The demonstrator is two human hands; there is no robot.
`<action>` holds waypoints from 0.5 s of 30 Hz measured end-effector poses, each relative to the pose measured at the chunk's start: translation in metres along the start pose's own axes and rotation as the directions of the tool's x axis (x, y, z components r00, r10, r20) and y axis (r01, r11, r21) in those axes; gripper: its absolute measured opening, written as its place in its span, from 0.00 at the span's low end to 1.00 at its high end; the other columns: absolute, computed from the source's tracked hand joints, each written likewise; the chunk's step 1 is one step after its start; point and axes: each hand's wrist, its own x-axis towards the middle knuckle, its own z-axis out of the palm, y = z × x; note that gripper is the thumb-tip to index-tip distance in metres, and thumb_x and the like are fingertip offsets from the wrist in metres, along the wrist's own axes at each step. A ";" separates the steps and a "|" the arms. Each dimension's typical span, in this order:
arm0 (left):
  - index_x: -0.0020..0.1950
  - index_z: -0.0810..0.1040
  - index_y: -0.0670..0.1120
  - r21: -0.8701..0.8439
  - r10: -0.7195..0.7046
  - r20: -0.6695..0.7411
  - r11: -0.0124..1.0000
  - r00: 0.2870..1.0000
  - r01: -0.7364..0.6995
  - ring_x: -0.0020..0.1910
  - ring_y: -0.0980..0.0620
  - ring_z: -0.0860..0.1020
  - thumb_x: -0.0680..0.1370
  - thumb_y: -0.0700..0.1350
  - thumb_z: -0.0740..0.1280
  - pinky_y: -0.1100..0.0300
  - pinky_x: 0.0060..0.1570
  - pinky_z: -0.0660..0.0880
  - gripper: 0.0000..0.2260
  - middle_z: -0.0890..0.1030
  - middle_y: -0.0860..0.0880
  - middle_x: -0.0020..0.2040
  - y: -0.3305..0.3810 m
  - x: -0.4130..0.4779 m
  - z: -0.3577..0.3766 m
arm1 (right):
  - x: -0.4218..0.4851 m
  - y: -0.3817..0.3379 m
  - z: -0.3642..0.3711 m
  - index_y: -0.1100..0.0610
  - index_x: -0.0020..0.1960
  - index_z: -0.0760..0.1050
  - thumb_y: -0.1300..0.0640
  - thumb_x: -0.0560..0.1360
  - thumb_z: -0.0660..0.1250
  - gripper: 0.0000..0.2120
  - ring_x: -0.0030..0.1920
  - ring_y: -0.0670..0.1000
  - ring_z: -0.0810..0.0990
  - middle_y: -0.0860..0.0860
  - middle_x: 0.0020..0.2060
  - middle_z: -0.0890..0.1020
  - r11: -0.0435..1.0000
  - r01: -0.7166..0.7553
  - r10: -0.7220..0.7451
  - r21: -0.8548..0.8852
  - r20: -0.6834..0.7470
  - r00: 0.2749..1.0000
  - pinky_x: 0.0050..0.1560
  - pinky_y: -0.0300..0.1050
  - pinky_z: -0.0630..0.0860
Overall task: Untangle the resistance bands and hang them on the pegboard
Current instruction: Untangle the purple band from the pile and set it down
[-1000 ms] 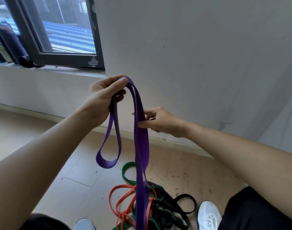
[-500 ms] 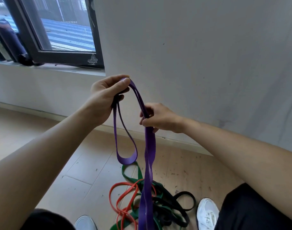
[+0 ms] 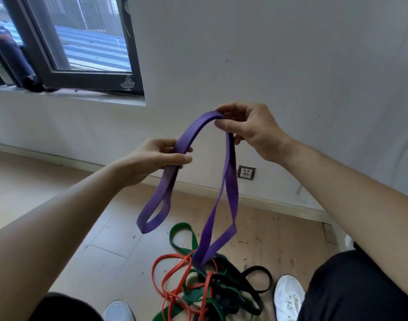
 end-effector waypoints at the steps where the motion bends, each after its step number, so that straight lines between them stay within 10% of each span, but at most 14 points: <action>1: 0.59 0.83 0.47 -0.026 0.022 -0.009 0.999 1.000 -0.022 0.46 0.49 0.83 0.68 0.55 0.78 0.54 0.53 0.81 0.22 0.85 0.50 0.46 0.005 0.002 0.006 | -0.001 -0.001 0.003 0.55 0.56 0.81 0.60 0.75 0.75 0.11 0.39 0.42 0.82 0.48 0.44 0.84 0.999 0.023 -0.023 -0.033 0.014 1.000 0.35 0.38 0.77; 15: 0.54 0.83 0.45 0.054 0.174 -0.181 0.985 0.968 -0.167 0.36 0.63 0.78 0.74 0.46 0.77 0.70 0.37 0.73 0.11 0.82 0.51 0.43 0.027 0.015 0.040 | -0.011 0.017 0.020 0.58 0.60 0.77 0.63 0.71 0.78 0.19 0.47 0.52 0.84 0.54 0.49 0.83 0.964 -0.035 0.106 -0.264 0.259 0.960 0.39 0.39 0.81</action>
